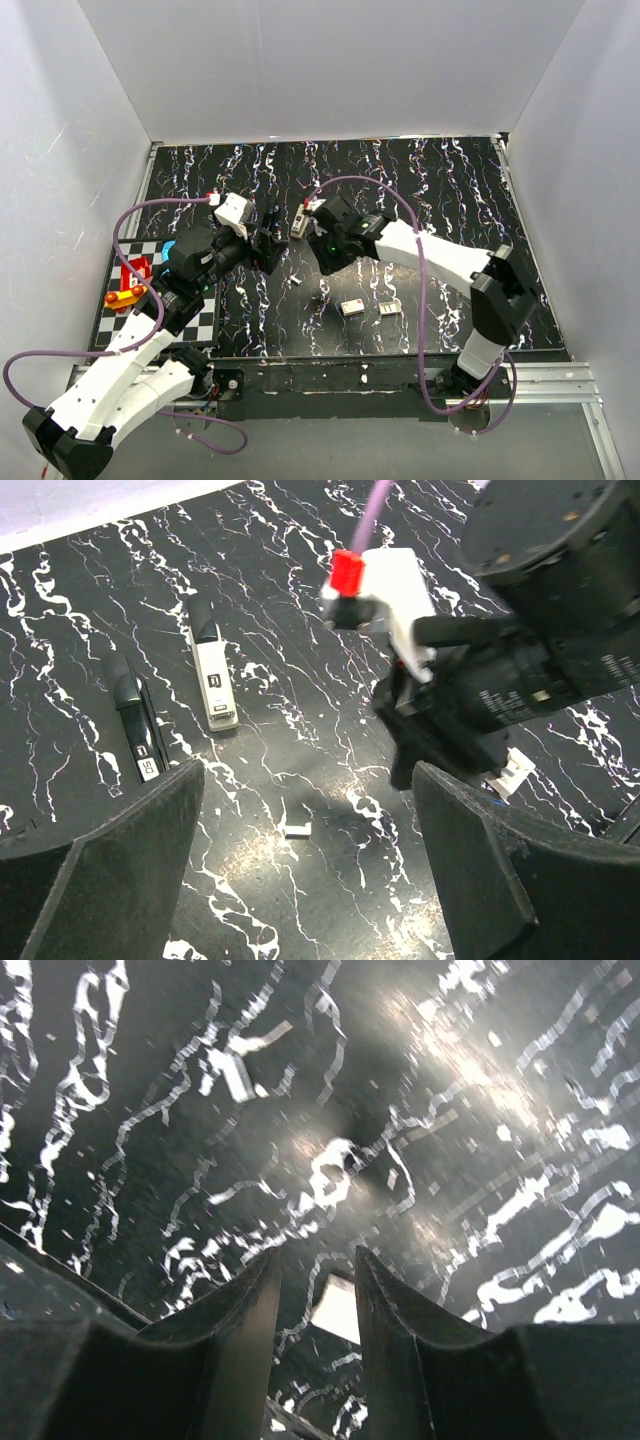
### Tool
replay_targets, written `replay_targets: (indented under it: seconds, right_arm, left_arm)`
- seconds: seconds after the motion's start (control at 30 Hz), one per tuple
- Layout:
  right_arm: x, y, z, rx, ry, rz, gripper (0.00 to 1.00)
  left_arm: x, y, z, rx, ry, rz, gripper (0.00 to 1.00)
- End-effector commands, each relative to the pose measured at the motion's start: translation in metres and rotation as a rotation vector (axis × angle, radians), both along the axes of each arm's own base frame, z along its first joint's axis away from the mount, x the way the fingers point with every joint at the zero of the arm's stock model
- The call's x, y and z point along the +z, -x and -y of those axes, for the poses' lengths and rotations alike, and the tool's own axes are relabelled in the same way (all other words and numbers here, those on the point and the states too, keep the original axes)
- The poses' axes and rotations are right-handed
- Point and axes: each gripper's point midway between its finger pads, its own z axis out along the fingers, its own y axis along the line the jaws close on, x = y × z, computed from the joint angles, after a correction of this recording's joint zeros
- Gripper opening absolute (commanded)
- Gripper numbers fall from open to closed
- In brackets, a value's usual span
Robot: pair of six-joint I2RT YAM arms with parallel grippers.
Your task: Unload the staples from the stapler
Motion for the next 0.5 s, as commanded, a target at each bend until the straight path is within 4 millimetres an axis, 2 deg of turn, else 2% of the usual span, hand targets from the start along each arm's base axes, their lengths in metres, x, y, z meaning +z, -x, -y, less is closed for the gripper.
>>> replay_targets:
  seconds: [0.0, 0.2, 0.47]
  right_arm:
    - [0.012, -0.006, -0.047, 0.098, -0.069, 0.021, 0.43]
    - [0.003, -0.004, -0.082, 0.167, -0.075, 0.001, 0.42]
    - [-0.014, -0.001, -0.108, 0.214, -0.07, -0.03, 0.41]
  left_arm:
    - [0.005, 0.0, -0.007, 0.031, -0.002, 0.022, 0.85]
    - [0.009, 0.0, -0.013, 0.059, 0.007, 0.033, 0.85]
    - [0.011, -0.001, -0.019, 0.089, 0.007, 0.043, 0.85]
